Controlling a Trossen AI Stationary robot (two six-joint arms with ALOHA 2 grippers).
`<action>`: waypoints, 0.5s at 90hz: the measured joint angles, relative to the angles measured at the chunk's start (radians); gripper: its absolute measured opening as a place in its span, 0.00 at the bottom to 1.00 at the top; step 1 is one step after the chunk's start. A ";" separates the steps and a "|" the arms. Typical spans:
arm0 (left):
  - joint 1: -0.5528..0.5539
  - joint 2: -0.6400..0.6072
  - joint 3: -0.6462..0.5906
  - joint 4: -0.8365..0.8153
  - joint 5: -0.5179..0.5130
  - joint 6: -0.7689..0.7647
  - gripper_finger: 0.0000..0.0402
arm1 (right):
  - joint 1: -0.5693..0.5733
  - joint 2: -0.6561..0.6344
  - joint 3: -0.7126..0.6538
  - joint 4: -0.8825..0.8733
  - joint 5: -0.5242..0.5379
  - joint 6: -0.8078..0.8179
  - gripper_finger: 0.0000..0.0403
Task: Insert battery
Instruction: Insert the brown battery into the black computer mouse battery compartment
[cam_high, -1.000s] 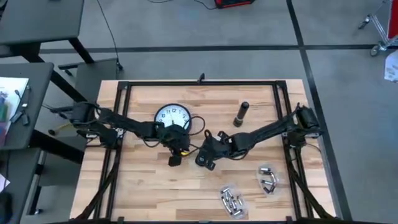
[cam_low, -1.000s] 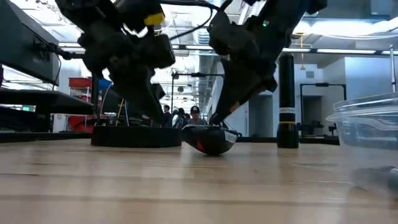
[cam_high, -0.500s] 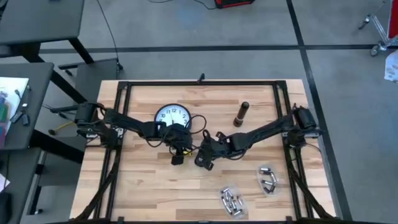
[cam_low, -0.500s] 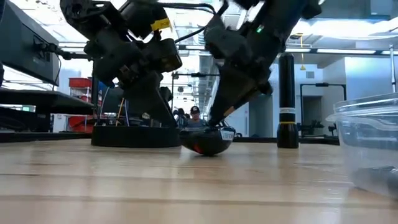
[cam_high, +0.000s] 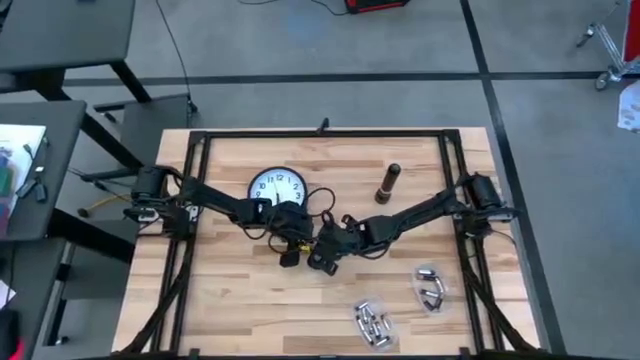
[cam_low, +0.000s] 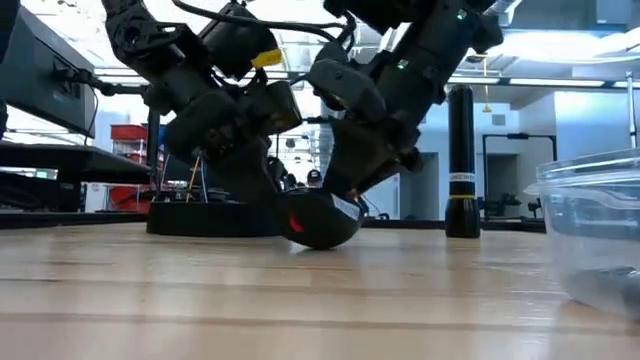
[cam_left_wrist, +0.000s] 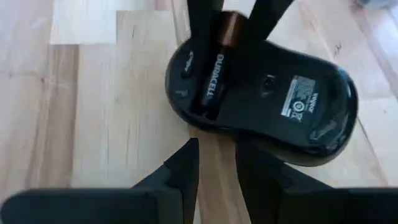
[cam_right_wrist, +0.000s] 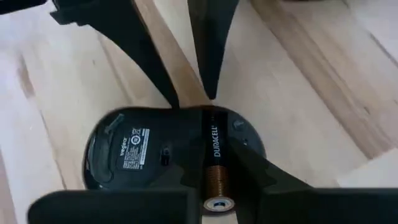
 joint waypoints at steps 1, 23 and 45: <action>0.000 0.001 0.000 0.001 0.000 -0.001 0.21 | -0.001 0.000 0.000 0.000 -0.002 0.000 0.13; 0.000 0.005 0.001 0.002 -0.001 -0.001 0.21 | -0.007 0.001 -0.001 -0.001 -0.016 -0.036 0.28; 0.000 0.005 0.001 0.002 -0.001 -0.016 0.21 | -0.006 -0.027 -0.005 -0.021 -0.055 -0.039 0.34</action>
